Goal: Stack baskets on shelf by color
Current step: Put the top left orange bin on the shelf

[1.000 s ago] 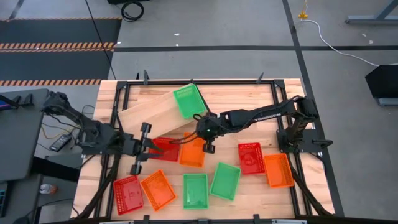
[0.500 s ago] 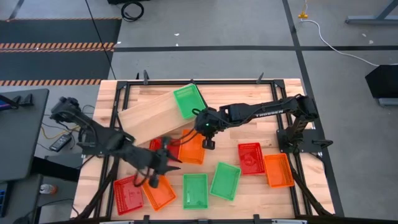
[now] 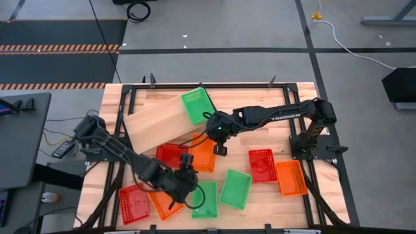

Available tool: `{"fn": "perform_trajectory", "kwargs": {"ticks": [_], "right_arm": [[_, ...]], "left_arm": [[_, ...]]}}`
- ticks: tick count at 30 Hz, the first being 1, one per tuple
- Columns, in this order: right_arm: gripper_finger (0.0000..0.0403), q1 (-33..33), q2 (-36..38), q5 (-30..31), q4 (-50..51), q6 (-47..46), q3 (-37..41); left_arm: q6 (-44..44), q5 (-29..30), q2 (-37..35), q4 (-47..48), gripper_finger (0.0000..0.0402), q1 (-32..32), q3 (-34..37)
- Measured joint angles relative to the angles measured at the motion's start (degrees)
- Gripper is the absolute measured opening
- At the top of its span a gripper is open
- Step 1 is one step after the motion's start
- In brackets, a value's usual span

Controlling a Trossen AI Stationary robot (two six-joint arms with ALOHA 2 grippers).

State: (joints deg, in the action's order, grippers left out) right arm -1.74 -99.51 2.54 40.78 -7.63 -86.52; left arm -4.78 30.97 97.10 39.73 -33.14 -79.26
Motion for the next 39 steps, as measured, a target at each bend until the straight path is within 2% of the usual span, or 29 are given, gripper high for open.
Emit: {"fn": "perform_trajectory", "kwargs": {"ticks": [6,11,16,20,25,26,33,39], "right_arm": [[0.0025,-0.19,0.35,-1.13,0.13,-1.73,0.0],[0.0016,-0.9,0.35,-1.13,-0.13,-1.71,0.0],[0.0026,-2.43,0.35,-0.47,-1.38,-1.67,0.0],[0.0037,-3.06,0.35,0.12,-2.01,-1.15,0.0],[0.0048,-3.11,0.71,0.04,-1.4,1.25,0.0],[0.0053,-3.16,1.0,-0.17,-1.67,1.52,0.0],[0.0105,-3.35,5.11,-0.86,-3.57,2.26,0.0],[0.0146,-4.36,10.26,-1.33,-6.48,2.9,0.0]], "left_arm": [[0.93,7.92,0.91,-0.07,0.0173,-1.79,0.02],[-1.22,8.22,1.17,2.4,0.0177,-1.39,0.0],[-8.32,7.42,2.11,7.2,0.017,0.64,0.02],[-9.84,7.15,2.43,7.23,0.0133,1.11,0.02],[-12.42,6.36,2.45,7.53,0.0025,0.73,0.02],[-12.68,6.24,2.45,7.33,0.0016,0.57,0.02],[-16.86,6.81,2.28,8.33,0.0013,0.41,-1.74],[-16.84,6.32,2.21,8.9,0.0011,0.99,-4.79]]}}
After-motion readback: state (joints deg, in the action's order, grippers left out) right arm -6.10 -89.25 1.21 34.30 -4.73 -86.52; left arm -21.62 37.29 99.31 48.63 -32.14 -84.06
